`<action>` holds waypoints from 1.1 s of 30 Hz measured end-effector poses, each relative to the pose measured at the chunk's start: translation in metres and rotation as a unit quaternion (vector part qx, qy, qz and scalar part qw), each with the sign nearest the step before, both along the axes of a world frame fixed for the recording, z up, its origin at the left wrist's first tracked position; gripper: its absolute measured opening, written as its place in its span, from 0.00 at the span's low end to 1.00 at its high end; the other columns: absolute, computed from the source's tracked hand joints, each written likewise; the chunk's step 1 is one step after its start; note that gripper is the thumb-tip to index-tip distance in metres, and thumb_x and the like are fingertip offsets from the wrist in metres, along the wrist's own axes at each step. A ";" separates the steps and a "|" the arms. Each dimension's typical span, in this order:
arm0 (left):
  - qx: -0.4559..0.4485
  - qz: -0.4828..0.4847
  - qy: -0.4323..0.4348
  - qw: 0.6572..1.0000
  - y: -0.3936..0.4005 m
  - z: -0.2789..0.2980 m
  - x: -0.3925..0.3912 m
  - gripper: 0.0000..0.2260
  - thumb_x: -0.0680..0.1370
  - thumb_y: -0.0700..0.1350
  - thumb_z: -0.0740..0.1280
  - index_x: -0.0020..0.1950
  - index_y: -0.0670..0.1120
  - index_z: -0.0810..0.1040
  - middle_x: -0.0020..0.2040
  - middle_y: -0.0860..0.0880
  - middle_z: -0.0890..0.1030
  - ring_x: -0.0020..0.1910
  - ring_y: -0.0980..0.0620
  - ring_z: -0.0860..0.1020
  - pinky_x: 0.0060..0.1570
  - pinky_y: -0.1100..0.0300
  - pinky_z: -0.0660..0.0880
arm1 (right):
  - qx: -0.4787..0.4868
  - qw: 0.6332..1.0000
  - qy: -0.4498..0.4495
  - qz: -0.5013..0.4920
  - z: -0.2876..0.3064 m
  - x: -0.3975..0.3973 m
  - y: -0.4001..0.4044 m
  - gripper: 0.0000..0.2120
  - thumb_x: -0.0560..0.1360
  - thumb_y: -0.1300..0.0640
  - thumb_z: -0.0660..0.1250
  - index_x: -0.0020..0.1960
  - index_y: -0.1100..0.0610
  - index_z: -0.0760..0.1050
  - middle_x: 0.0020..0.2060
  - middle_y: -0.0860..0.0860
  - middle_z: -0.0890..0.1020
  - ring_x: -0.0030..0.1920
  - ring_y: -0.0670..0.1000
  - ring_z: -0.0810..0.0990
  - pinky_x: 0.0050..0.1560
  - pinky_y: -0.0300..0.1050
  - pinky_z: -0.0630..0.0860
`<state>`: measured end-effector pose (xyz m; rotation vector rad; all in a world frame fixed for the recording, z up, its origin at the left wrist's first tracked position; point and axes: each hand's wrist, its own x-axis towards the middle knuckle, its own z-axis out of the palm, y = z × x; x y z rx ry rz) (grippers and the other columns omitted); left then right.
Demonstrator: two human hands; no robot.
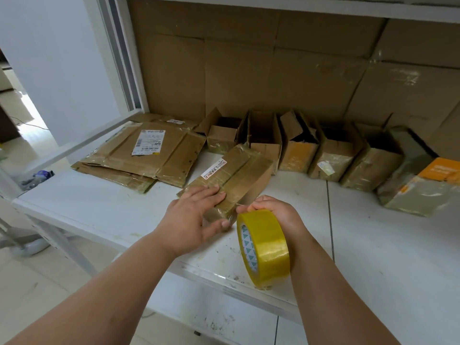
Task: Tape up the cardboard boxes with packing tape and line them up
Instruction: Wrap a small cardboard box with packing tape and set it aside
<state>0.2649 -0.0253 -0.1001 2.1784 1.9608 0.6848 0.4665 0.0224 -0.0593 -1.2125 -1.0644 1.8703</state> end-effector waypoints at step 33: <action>0.051 0.273 -0.402 0.872 -0.020 0.017 -0.020 0.07 0.76 0.46 0.72 0.44 0.46 0.76 0.56 0.53 0.78 0.51 0.50 0.76 0.49 0.56 0.70 | 0.025 0.997 0.067 -0.030 0.001 0.041 -0.016 0.06 0.70 0.66 0.65 0.34 0.62 0.73 0.41 0.63 0.82 0.39 0.57 0.81 0.46 0.50 0.73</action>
